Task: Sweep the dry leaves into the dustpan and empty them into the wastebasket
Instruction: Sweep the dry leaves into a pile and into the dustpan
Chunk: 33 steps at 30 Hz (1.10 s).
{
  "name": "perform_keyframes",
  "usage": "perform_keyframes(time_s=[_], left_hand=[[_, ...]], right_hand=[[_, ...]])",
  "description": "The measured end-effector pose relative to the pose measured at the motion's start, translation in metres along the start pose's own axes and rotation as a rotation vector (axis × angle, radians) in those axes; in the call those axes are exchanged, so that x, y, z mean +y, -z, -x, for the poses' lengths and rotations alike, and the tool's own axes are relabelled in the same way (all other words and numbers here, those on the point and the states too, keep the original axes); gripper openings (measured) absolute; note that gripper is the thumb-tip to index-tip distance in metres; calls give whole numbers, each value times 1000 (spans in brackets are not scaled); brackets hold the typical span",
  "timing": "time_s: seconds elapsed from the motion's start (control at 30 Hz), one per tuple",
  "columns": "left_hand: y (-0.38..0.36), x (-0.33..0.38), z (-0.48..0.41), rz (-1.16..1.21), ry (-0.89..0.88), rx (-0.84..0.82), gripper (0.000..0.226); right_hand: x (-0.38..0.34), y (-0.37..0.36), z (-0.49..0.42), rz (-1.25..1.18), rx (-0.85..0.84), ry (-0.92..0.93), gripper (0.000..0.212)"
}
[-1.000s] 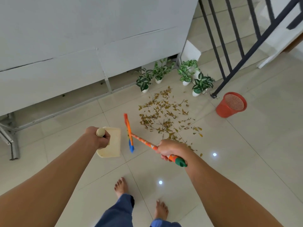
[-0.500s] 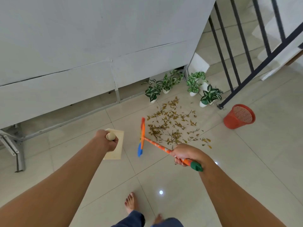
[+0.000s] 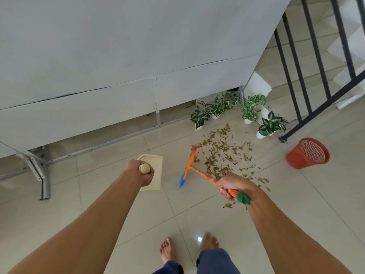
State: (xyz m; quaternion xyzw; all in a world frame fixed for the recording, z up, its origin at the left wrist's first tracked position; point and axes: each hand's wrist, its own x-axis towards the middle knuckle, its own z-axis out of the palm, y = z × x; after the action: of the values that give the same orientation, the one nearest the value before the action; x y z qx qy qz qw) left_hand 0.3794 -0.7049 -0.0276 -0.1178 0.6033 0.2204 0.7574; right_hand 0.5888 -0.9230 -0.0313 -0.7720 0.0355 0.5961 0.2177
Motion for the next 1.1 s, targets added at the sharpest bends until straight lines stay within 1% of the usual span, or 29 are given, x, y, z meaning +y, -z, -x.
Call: perform_keyframes(time_s=[0.03, 0.07, 0.1, 0.17, 0.2, 0.3, 0.37, 0.43, 0.47, 0.53, 0.57, 0.67, 0.73, 0.83, 0.93, 1.03, 1.1], left_hand=[[-6, 2, 5, 7, -15, 35, 22], [-12, 0, 8, -19, -44, 71, 23], [-14, -1, 9, -15, -52, 60, 26], [-12, -5, 11, -45, -50, 39, 28], [-13, -6, 13, -59, -64, 42, 28], [-22, -8, 17, -42, -66, 57, 22], [-29, -13, 19, -33, -64, 49, 19], [-39, -16, 18, -11, -55, 45, 18], [-45, -18, 17, -12, -59, 48, 18], [-57, -24, 14, -21, -67, 44, 19], [-63, -28, 14, -28, -70, 48, 19], [-87, -46, 19, -89, -96, 65, 19], [-103, -58, 25, -136, -111, 72, 22], [-125, -71, 25, -149, -125, 85, 22], [-144, -77, 14, -123, -125, 95, 22], [-156, -84, -4, -68, -82, 68, 17], [-165, -90, -13, -68, -63, 54, 17]], right_hand=[[-3, -2, -2, -21, -32, 7, 17], [-6, -3, -7, -41, -56, 21, 20], [-10, -5, -12, -57, -68, 39, 25], [-16, -8, -28, -106, -72, 52, 29], [-18, -7, -34, -130, -73, 40, 28], [-23, 2, -43, -152, -86, -4, 15], [-25, 13, -37, -159, -60, 6, 14], [-27, 27, -31, -138, -73, 61, 18], [-28, 34, -28, -126, -84, 60, 19], [-32, 49, -27, -99, -94, 28, 10], [-37, 55, -32, -83, -101, 40, 9], [-58, 72, -56, -61, -137, 102, 26], [-72, 81, -72, -71, -168, 111, 26], [-85, 107, -88, -80, -163, 63, 27], [-83, 149, -89, -106, -144, -1, 18], [-74, 190, -78, -82, -140, -8, 16], [-69, 207, -69, -52, -164, 8, 15]])
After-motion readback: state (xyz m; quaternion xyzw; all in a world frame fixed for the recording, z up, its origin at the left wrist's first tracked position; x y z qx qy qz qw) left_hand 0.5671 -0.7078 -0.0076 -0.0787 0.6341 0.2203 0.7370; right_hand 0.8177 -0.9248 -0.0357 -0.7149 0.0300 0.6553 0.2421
